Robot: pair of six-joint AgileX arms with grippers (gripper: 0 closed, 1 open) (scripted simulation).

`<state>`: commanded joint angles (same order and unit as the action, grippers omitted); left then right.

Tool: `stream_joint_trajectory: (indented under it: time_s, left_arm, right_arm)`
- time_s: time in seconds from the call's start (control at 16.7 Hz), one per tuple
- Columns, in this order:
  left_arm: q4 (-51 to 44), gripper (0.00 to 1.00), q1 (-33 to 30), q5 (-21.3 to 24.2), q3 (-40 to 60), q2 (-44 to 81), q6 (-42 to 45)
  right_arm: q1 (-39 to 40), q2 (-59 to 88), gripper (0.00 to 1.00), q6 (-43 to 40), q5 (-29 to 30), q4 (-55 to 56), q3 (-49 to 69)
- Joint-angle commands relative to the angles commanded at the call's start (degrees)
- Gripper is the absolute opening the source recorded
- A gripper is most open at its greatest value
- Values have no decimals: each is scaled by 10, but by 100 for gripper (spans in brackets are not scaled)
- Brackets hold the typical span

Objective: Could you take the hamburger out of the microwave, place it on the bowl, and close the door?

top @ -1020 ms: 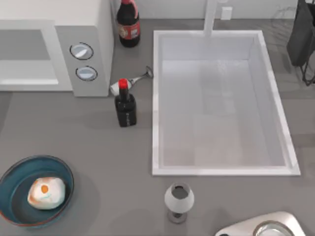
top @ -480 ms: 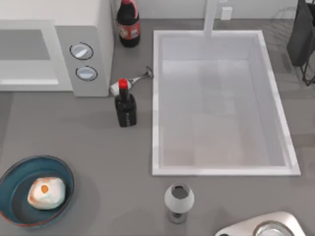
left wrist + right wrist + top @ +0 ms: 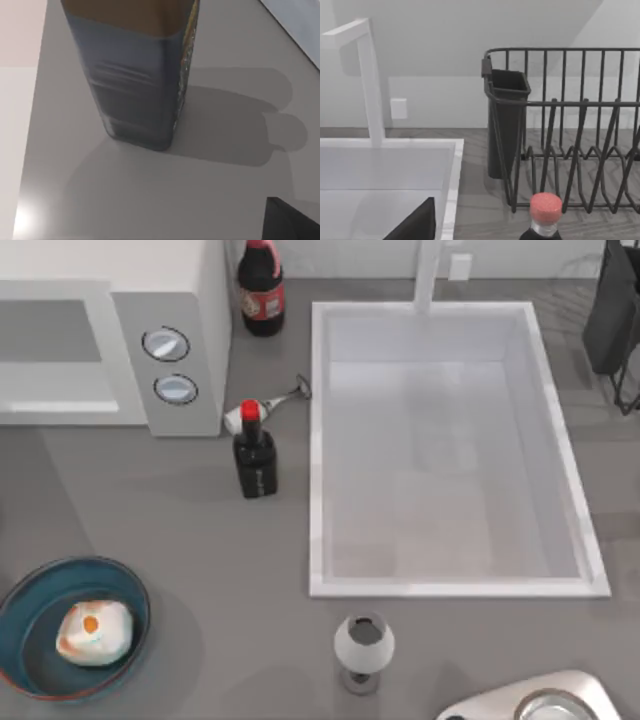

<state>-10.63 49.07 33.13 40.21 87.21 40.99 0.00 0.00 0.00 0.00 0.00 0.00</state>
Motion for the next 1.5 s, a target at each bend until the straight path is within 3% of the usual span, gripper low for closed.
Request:
stream_joint_trajectory:
  time_s: [0.36,0.78,1.2,1.5]
  left_arm:
    - [6,0,-19,-14,-22,-20,-22]
    - [49,0,-179,-105,-145,-172,-167]
    - [50,0,-192,-116,-152,-179,-181]
    - [53,0,-314,-197,-174,-213,-271]
  right_arm:
    - [0,0,100,0,0,0,0]
    - [0,0,100,0,0,0,0]
    - [0,0,100,0,0,0,0]
    - [0,0,100,0,0,0,0]
